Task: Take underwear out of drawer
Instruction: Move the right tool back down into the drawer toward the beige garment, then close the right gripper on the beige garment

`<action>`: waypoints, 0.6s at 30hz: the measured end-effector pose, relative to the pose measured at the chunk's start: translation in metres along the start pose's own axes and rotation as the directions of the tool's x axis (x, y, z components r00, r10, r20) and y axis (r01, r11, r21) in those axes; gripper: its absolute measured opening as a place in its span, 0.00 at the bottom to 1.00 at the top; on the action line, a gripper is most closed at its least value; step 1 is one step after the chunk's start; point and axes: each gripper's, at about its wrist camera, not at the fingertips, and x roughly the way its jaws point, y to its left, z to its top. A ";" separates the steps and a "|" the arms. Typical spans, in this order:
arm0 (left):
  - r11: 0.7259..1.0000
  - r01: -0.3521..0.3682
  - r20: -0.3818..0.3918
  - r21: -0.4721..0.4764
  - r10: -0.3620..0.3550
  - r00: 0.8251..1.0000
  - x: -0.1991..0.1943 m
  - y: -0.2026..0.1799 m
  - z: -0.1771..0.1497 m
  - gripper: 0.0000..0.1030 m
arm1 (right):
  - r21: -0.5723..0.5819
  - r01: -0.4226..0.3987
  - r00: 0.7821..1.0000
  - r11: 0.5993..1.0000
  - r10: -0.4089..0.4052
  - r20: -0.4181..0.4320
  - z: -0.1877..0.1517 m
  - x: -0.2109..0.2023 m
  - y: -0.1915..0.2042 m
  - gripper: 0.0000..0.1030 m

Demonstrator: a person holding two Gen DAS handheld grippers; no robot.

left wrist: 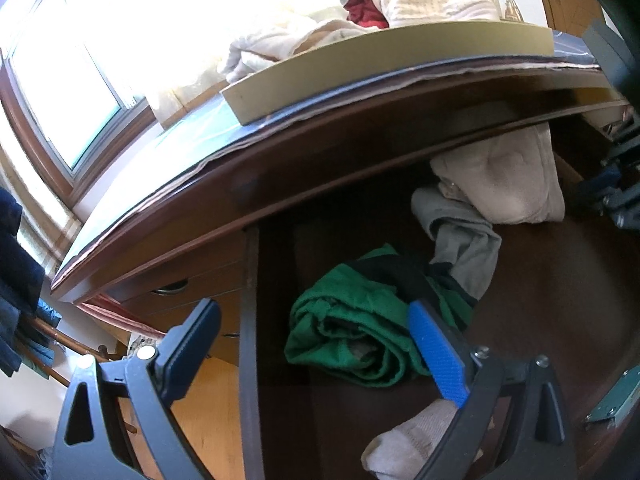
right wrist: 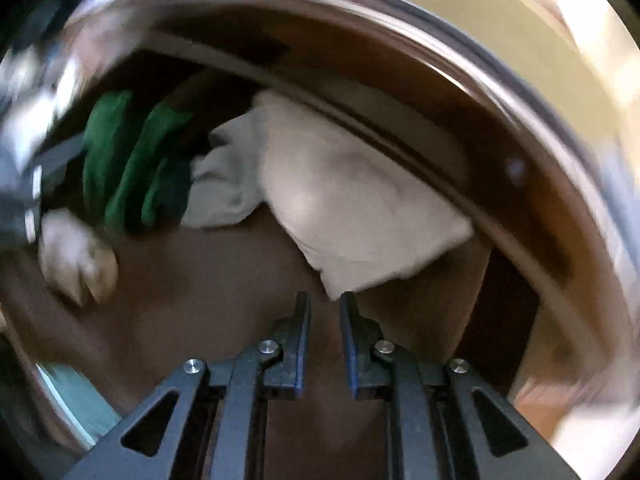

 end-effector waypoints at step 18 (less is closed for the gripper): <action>1.000 0.004 -0.026 0.006 -0.004 1.000 0.004 0.001 0.002 0.93 | -0.393 0.223 0.969 0.892 -0.160 0.186 0.020 0.062 0.048 0.46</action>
